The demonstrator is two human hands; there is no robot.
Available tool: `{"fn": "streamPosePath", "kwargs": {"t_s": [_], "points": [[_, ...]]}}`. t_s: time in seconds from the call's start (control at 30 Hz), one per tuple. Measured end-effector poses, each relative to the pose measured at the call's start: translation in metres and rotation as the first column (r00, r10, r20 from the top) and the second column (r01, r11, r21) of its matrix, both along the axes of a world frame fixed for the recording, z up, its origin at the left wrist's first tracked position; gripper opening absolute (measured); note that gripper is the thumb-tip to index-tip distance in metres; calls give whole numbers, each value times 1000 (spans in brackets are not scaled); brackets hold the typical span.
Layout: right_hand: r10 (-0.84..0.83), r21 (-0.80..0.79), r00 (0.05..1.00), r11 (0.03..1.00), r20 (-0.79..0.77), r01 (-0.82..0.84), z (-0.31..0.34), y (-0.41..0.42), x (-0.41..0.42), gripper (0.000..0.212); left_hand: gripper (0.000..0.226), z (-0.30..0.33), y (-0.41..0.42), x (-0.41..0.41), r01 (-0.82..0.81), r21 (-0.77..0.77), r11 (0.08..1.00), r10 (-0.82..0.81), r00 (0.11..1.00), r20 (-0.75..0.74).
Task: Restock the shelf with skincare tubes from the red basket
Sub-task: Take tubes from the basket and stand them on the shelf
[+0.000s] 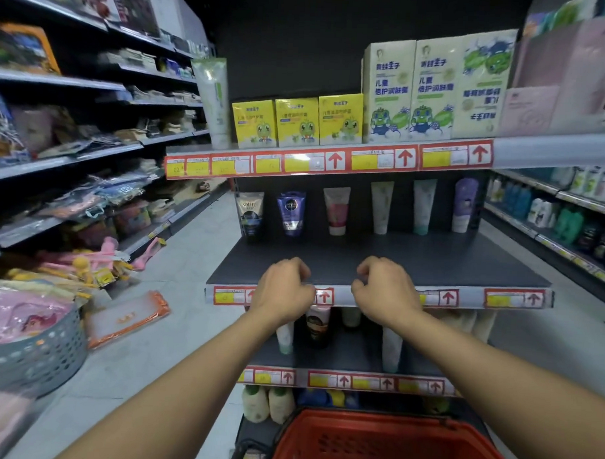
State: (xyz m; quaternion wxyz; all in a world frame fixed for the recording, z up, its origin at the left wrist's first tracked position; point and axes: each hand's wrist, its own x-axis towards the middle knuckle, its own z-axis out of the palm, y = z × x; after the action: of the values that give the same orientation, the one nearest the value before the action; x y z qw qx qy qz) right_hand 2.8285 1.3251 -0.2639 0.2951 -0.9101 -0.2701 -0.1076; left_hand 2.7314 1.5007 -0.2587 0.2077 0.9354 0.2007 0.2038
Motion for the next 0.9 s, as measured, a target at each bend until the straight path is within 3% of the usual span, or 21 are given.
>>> {"fn": "streamPosePath", "kwargs": {"t_s": [0.27, 0.47, 0.9], "points": [[-35, 26, 995, 999, -96, 38, -31, -32, -20, 23, 14, -29, -50, -3, 79, -21, 997, -80, 996, -28], [-53, 20, 980, 998, -190, 58, -67, -56, -23, 18, 23, -63, -68, -1, 153, -41, 987, -156, 984, -91], [-150, -215, 906, 974, -397, 67, -197, -104, -14, 17, 10, -191, -91, -4, 154, -217, 964, -225, 907, -356]]}}
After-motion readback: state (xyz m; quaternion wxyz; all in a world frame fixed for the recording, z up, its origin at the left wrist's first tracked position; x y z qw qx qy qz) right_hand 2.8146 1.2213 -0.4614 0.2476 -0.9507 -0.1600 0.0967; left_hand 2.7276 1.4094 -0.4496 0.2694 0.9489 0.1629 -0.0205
